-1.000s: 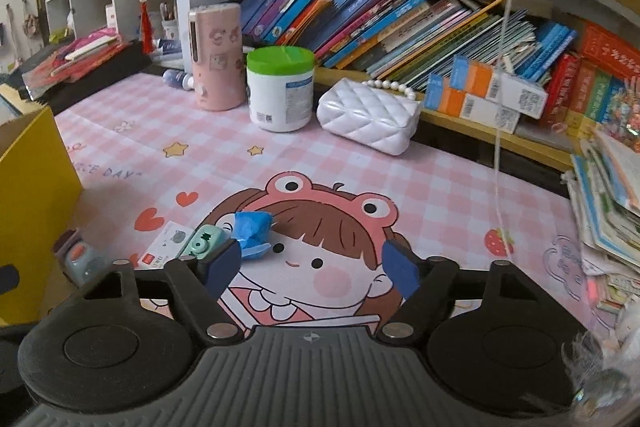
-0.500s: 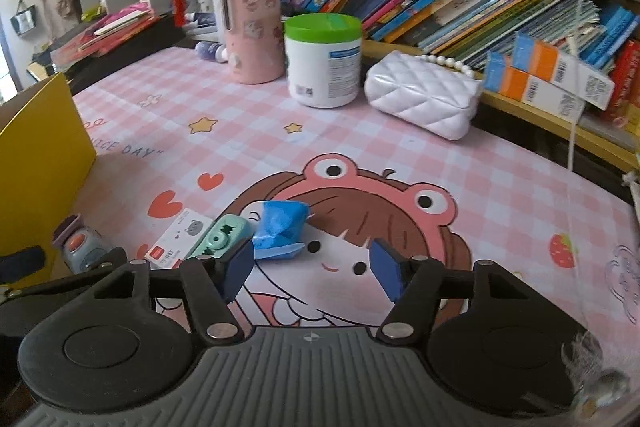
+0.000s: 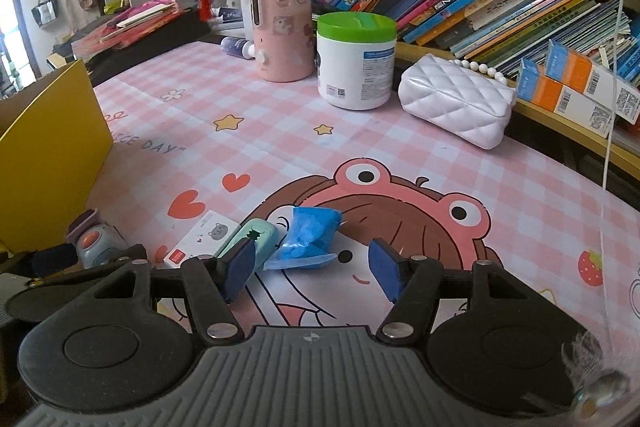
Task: Organize objects
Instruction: 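Grasp the blue plastic item with the right gripper while the left gripper grasps the grey toy car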
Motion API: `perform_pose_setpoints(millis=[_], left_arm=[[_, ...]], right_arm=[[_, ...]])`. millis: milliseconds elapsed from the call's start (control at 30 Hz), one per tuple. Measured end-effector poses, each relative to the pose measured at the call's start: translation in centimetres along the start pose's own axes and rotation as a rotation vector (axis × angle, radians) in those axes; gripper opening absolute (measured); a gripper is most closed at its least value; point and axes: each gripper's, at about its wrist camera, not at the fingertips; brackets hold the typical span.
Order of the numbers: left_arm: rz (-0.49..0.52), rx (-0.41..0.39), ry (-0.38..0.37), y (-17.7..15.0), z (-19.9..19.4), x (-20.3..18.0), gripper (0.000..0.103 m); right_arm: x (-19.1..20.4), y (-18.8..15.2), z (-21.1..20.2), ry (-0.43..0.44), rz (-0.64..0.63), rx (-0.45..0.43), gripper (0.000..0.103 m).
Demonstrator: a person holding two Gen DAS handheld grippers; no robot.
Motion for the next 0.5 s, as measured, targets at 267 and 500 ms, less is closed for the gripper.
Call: perform_pose_setpoints(millis=[267, 500], left_arm=[[0.039, -0.025, -0.088, -0.6, -3.3, 1.6, 0.058], [0.091, -0.041, -0.146, -1.2, -5.3, 3.1, 0.058]], right_arm=[[0.0, 0.5, 1.8, -0.012, 0.035, 0.019, 0.057], [-0.9, 0.8, 3.8, -0.032, 0.118, 0.065, 0.032]])
Point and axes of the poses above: each gripper's, at about its wrist camera, not at the fingertips, and z roughly the way its jaws point, x to its left, y to its top, and after that the axes turned 6 degrees about -z, right-handed
